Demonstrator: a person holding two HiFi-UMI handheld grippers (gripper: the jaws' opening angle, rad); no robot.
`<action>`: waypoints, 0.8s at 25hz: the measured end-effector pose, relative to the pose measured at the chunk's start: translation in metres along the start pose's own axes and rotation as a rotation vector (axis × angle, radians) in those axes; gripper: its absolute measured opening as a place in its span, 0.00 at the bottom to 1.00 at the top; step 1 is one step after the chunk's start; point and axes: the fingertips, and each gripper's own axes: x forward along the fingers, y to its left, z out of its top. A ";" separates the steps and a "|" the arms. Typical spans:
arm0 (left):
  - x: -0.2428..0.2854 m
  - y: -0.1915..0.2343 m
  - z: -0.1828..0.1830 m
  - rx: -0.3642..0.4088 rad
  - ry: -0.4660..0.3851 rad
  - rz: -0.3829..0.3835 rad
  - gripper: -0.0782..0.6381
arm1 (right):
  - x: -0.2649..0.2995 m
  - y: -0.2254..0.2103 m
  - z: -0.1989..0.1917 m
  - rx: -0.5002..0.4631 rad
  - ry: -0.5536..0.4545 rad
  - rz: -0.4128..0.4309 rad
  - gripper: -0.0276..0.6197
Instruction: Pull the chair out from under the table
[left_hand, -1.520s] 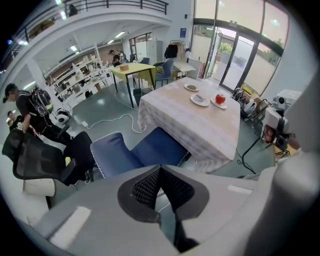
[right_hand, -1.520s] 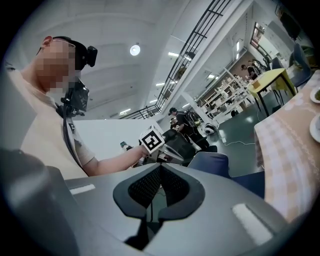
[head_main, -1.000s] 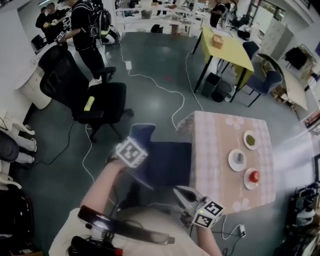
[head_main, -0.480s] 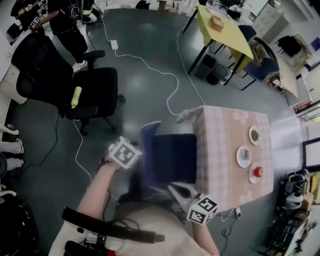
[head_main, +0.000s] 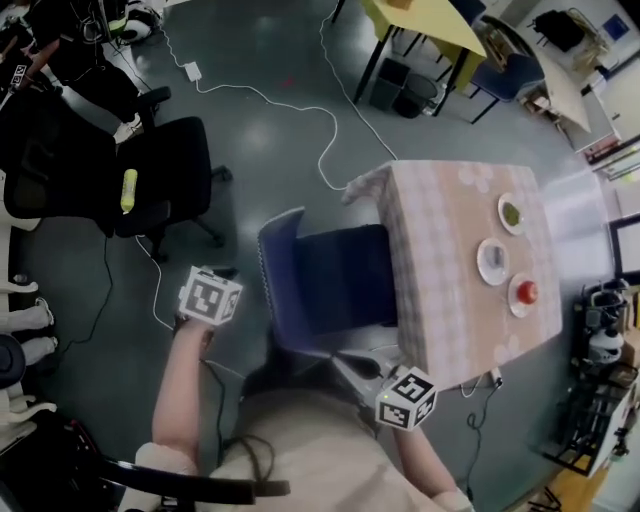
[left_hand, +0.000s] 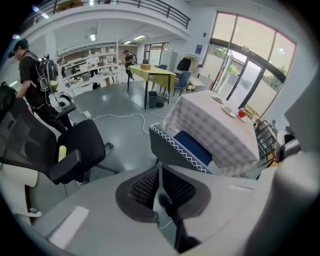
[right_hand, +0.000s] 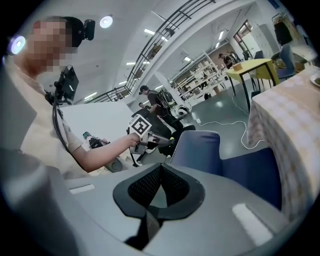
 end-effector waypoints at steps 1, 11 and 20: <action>0.004 -0.006 -0.005 -0.019 0.012 -0.001 0.14 | -0.006 -0.003 -0.005 0.010 0.004 0.007 0.06; 0.018 -0.019 -0.070 -0.236 0.070 0.083 0.11 | -0.033 -0.026 -0.038 0.021 0.042 0.113 0.06; 0.051 0.075 -0.125 -0.186 0.146 0.146 0.11 | 0.040 -0.013 -0.006 0.006 0.064 0.035 0.06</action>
